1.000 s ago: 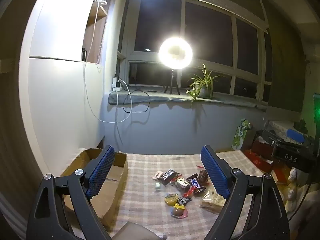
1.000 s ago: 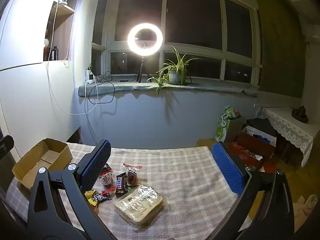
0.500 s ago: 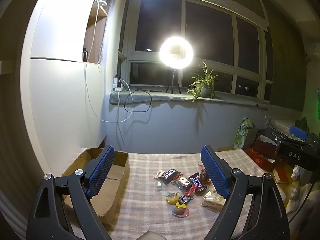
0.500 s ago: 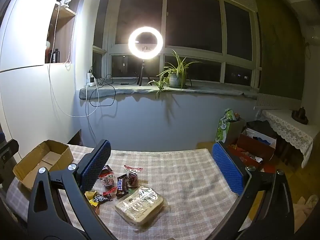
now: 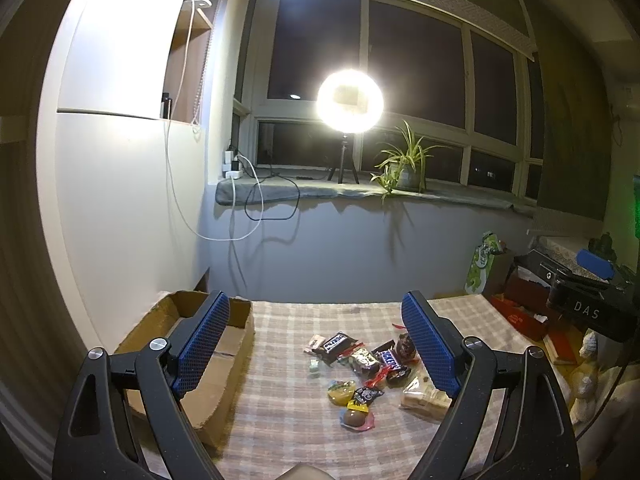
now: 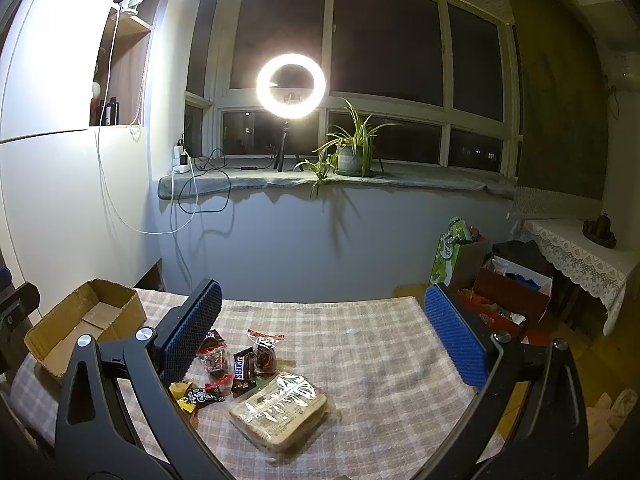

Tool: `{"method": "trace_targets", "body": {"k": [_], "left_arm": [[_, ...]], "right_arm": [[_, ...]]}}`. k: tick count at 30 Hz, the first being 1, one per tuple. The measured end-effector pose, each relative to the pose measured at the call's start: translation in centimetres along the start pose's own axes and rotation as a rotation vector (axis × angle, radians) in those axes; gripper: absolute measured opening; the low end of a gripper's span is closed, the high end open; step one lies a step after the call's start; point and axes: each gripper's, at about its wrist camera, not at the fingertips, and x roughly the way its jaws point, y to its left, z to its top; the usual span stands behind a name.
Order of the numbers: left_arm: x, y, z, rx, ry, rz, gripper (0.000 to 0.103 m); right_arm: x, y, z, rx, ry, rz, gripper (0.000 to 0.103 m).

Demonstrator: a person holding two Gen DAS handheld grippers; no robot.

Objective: Organize snacks

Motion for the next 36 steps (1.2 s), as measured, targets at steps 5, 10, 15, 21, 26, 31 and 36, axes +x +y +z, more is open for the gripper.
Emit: {"method": "trace_targets", "body": {"k": [5,10,15,21,26,31,36], "left_arm": [[0.2,0.1,-0.1,0.000,0.007,-0.004,0.088],[0.3,0.0,-0.2,0.001,0.007,-0.006,0.088],[0.4,-0.1,-0.3,0.002,0.008,-0.010,0.088],[0.4,-0.1,-0.4,-0.001,0.018,-0.017,0.088],[0.7,-0.2,-0.1,-0.005,0.035,-0.030,0.088],[0.9,-0.5,-0.1,-0.001,0.062,-0.053,0.088],[1.9,-1.0,-0.4,-0.003,0.098,-0.077,0.088]], "right_arm": [[0.1,0.1,-0.2,0.002,-0.002,0.001,0.103],[0.1,0.0,-0.5,0.001,-0.005,0.002,0.103],[0.1,0.1,-0.6,0.003,-0.006,0.000,0.103],[0.5,0.3,-0.9,-0.001,0.007,0.007,0.103],[1.0,0.6,-1.1,-0.001,0.013,0.009,0.103],[1.2,0.6,-0.7,0.010,0.021,0.007,0.103],[2.2,0.6,-0.9,0.007,0.045,0.006,0.103]]}}
